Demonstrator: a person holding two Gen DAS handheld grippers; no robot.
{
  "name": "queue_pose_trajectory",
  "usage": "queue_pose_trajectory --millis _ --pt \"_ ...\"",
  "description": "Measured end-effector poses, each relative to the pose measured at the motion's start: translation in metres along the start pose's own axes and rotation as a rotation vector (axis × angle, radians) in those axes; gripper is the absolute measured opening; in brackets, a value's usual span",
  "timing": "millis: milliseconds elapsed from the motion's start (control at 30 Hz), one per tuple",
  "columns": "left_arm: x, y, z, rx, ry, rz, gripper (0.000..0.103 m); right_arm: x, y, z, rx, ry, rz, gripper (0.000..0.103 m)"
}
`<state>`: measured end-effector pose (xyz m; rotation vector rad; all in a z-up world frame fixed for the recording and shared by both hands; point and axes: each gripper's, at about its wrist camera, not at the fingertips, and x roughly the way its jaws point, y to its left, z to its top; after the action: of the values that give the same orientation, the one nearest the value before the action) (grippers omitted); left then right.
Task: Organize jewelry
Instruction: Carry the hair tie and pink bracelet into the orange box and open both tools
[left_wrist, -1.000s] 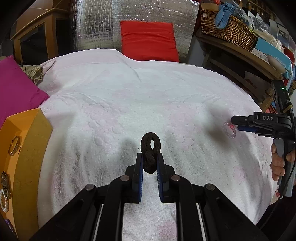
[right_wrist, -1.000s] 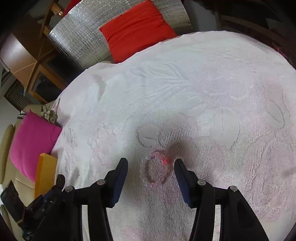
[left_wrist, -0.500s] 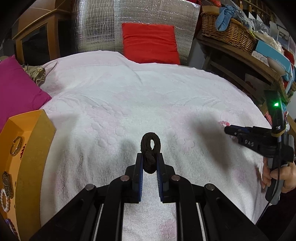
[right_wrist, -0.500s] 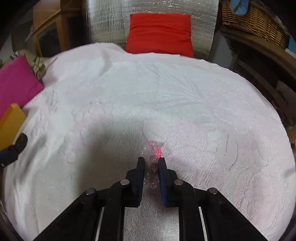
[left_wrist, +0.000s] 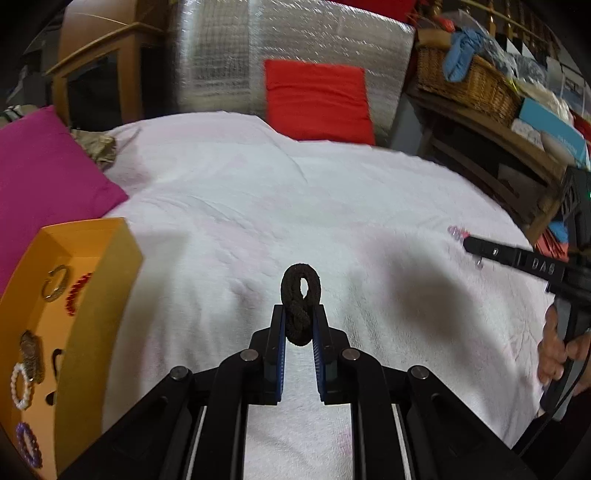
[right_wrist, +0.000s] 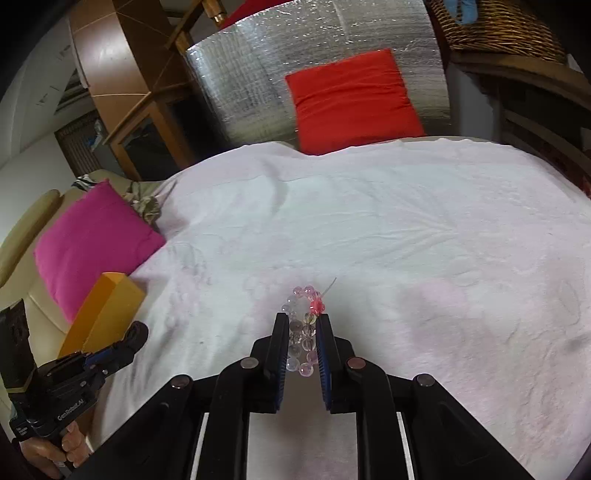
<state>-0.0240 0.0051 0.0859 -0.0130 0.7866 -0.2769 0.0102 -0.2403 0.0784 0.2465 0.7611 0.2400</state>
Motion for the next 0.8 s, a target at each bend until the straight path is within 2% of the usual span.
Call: queue_pose_trajectory --millis 167,400,800 --pt "-0.031 0.012 -0.001 -0.043 -0.079 0.047 0.014 -0.002 0.025 -0.006 -0.013 -0.017 0.046 0.016" --pt "-0.075 0.032 -0.005 -0.107 -0.171 0.162 0.014 -0.002 0.071 -0.016 -0.063 -0.027 0.099 0.016" --pt "-0.134 0.094 -0.029 -0.248 -0.268 0.318 0.014 0.006 0.201 -0.028 -0.255 0.024 0.216 0.016"
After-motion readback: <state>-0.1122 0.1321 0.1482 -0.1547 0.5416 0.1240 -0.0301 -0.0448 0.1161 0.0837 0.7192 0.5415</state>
